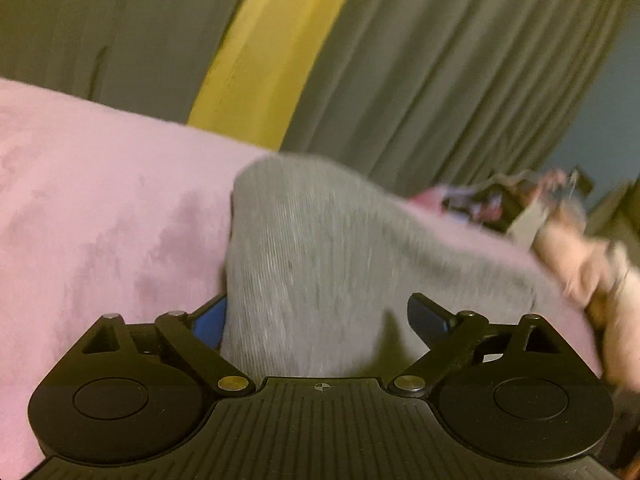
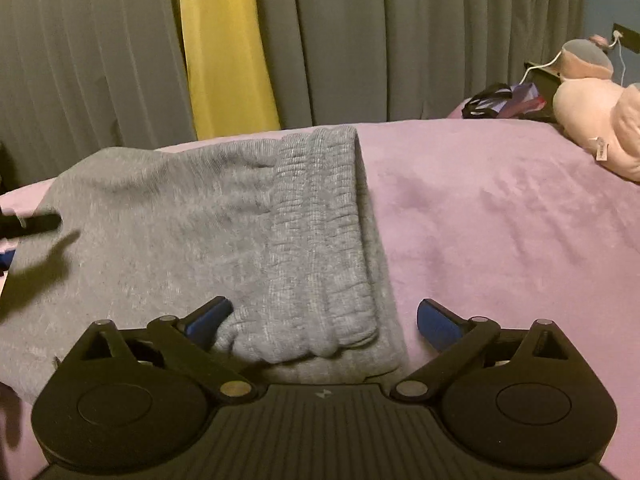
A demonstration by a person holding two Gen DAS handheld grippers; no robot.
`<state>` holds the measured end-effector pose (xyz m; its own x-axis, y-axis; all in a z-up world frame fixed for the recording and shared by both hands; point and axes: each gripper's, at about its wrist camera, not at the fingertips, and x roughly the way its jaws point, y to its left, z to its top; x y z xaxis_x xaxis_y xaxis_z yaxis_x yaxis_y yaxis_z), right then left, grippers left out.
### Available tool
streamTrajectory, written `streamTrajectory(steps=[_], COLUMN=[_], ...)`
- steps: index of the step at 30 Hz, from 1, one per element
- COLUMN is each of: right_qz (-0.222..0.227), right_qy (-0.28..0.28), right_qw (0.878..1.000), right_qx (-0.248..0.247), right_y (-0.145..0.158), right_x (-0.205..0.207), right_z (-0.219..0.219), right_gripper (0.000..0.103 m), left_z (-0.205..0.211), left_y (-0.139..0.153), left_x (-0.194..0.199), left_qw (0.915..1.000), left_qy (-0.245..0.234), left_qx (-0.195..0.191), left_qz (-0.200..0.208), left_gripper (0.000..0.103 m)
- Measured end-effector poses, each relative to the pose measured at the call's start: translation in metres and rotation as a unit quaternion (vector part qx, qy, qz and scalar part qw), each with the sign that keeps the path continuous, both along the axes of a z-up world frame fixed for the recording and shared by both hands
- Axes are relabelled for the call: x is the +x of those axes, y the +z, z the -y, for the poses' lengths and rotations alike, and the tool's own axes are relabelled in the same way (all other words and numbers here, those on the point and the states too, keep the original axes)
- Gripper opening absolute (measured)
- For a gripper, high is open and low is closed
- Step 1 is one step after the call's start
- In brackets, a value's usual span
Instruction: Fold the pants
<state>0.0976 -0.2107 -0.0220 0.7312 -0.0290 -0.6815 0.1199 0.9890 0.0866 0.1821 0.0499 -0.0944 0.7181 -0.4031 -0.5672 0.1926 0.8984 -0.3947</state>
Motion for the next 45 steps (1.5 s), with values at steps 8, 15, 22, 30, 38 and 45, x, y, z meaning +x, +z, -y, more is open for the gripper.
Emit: streamTrajectory(steps=[8, 15, 22, 30, 38, 45], right_qz=[-0.003, 0.035, 0.070, 0.039, 0.048, 0.046], right_qy=[-0.021, -0.038, 0.100, 0.002, -0.008, -0.011], right_qw=[1.000, 0.999, 0.992, 0.946, 0.931, 0.933], right_qx=[-0.016, 0.006, 0.017, 0.323, 0.362, 0.358], right_y=[0.006, 0.020, 0.021, -0.002, -0.007, -0.010], right_x=[-0.015, -0.033, -0.070, -0.057, -0.058, -0.060], right_z=[-0.009, -0.012, -0.063, 0.012, 0.020, 0.023], right_gripper=[0.099, 0.099, 0.085, 0.084, 0.092, 0.094], left_z=[0.016, 0.024, 0.013, 0.074, 0.081, 0.081], left_y=[0.004, 0.014, 0.037, 0.024, 0.005, 0.006], left_x=[-0.040, -0.068, -0.103, -0.142, -0.121, -0.122], left_qw=[0.9947, 0.9883, 0.9893, 0.9762, 0.9711, 0.9649], left_qy=[-0.019, -0.020, 0.046, -0.025, -0.004, 0.018], left_qx=[0.098, 0.149, 0.138, 0.216, 0.237, 0.260], left_qz=[0.024, 0.028, 0.008, -0.004, -0.031, -0.034], left_gripper=[0.096, 0.096, 0.096, 0.096, 0.095, 0.097])
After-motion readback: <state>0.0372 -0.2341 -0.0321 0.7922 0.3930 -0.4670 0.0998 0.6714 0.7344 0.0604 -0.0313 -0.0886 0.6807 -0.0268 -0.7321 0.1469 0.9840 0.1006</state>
